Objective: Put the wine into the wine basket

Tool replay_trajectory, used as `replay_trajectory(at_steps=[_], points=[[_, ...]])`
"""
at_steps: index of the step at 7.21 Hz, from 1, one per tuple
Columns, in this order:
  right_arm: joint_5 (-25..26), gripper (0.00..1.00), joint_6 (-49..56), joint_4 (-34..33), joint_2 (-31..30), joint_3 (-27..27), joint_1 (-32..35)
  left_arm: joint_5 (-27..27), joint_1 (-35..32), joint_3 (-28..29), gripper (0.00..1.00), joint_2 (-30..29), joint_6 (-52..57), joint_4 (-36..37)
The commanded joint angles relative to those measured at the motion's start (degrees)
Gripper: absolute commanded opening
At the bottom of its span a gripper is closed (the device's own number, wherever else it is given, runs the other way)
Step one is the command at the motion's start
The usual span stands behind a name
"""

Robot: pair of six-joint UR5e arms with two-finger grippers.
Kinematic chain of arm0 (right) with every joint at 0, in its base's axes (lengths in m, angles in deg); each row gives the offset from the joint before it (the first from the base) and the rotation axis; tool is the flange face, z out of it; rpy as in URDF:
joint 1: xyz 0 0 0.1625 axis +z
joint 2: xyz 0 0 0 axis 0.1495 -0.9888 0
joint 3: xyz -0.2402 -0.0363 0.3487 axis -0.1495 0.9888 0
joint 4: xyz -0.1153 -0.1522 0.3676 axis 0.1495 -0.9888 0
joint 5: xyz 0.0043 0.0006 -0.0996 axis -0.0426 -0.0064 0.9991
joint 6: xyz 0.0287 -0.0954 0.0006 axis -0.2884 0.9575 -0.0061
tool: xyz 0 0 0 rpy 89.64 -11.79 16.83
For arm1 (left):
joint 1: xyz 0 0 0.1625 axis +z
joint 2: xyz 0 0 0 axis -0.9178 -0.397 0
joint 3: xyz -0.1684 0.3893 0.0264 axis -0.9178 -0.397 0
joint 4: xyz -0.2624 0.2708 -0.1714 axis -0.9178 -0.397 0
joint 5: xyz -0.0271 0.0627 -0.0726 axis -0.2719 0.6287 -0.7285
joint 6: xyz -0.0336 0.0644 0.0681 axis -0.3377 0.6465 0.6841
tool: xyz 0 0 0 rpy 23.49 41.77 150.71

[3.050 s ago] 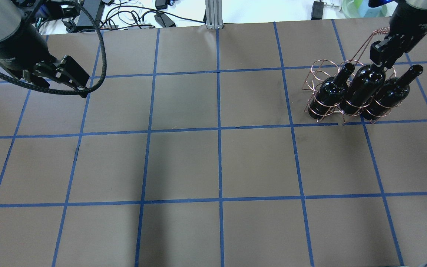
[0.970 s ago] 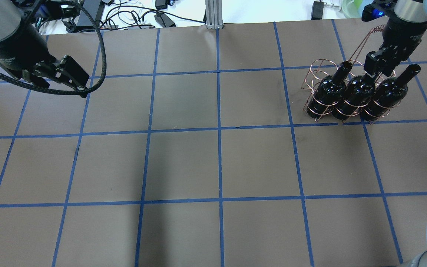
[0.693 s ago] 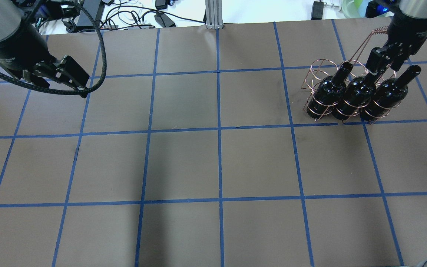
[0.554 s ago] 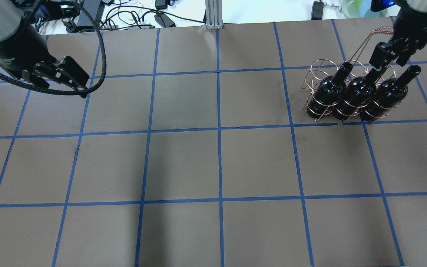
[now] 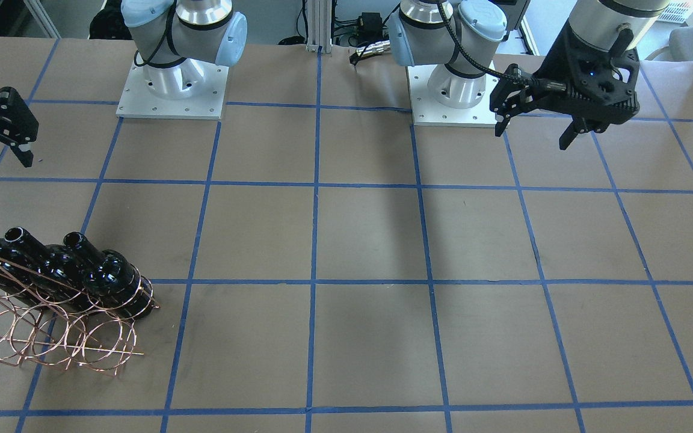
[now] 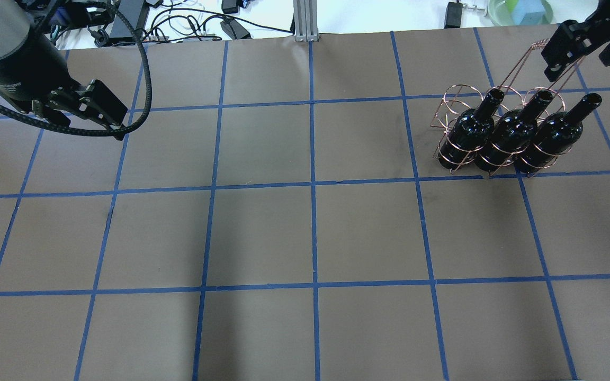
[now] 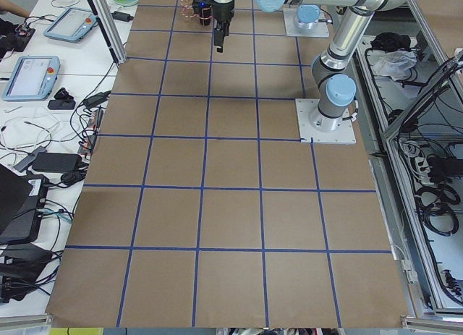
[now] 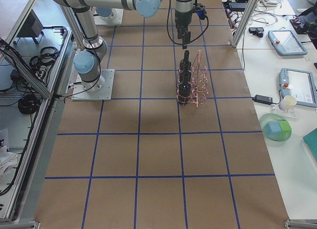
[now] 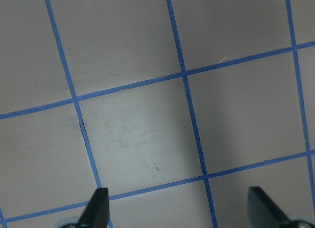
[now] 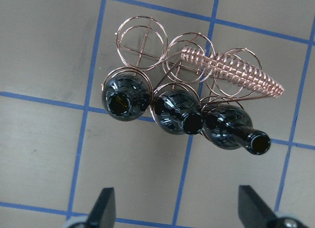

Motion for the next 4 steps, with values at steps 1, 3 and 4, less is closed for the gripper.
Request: replay_trajectory(at_steps=[1, 3, 4], points=[[-1.46, 0.99, -12.81, 0.25, -1.39, -2.02, 4.84, 0.0, 0.0, 0.04, 1.0, 0.01, 0.0, 0.0], [-0.5, 1.0, -20.39, -0.28, -1.47, -4.41, 8.9, 0.0, 0.0, -0.05, 1.0, 0.01, 0.0, 0.0], [0.64, 1.0, -20.33, 0.51, -1.73, -4.41, 9.26, 0.0, 0.0, -0.05, 1.0, 0.01, 0.0, 0.0]])
